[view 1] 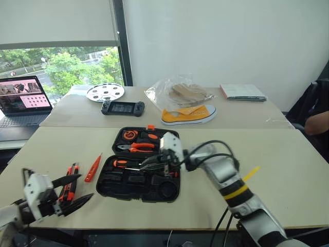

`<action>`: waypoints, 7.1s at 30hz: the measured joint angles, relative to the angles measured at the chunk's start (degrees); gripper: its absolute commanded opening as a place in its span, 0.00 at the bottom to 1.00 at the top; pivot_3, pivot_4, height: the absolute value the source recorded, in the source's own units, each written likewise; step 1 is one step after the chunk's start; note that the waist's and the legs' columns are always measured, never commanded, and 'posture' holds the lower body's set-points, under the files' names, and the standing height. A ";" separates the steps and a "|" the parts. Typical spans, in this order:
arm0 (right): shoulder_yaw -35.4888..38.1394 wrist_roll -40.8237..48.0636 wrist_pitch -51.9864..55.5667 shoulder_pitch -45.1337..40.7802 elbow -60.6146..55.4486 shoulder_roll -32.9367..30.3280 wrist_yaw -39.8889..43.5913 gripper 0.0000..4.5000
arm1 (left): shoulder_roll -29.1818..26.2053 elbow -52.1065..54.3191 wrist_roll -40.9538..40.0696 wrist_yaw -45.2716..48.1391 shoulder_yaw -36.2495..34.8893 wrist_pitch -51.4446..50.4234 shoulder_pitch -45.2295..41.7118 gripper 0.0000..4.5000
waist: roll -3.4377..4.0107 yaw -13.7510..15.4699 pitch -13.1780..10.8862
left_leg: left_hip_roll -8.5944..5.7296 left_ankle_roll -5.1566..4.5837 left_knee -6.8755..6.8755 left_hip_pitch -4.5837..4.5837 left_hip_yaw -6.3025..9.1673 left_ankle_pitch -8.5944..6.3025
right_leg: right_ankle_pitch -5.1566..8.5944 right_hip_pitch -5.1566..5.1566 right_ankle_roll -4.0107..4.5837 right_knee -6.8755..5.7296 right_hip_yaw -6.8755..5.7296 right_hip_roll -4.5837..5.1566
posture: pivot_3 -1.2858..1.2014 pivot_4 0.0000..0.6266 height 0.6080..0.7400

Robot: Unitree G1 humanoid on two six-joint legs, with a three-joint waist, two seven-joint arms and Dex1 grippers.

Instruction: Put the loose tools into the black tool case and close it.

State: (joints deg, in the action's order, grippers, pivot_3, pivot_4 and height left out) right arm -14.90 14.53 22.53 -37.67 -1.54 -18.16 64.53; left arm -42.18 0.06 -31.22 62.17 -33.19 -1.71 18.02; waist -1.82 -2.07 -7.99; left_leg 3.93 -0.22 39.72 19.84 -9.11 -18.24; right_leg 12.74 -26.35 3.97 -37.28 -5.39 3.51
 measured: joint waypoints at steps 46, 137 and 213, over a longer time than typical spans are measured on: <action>13.60 16.41 -4.43 18.26 -20.75 -12.55 -6.41 1.00 | -5.29 1.02 2.71 -30.37 24.60 -53.22 -34.92 0.10 | -0.21 2.00 -0.09 | -0.30 0.29 -0.68 -0.58 -0.14 0.19 | -0.08 0.18 0.15 0.10 0.38 -0.29 | 0.52 0.24 1.00; 17.32 19.52 -4.54 28.37 -25.16 -18.52 -6.09 1.00 | -1.12 -23.79 24.38 18.70 42.01 1.39 -51.83 0.01 | -0.44 2.53 -0.20 | -0.42 -0.04 0.28 -0.25 0.34 0.17 | -0.01 0.31 -0.05 -0.44 0.11 -0.19 | 0.52 0.24 1.00; 16.18 15.15 -20.91 33.34 -18.68 -15.46 -2.31 1.00 | -8.95 -6.59 15.53 26.37 39.59 2.50 -43.16 0.38 | -0.32 2.48 -0.37 | -0.49 -0.07 0.09 0.00 0.60 -0.18 | 0.18 0.38 -0.18 0.17 -0.08 -0.42 | 0.52 0.24 1.00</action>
State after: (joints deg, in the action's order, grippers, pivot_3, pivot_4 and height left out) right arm 1.27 29.69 1.62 -4.33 -20.22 -33.62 62.22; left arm -51.13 -6.53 -15.69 88.54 6.40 0.78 -25.14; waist -2.15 0.42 -8.36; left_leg 3.44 -0.29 39.81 19.84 -8.51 -18.42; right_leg 12.92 -25.97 3.79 -37.11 -5.47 3.09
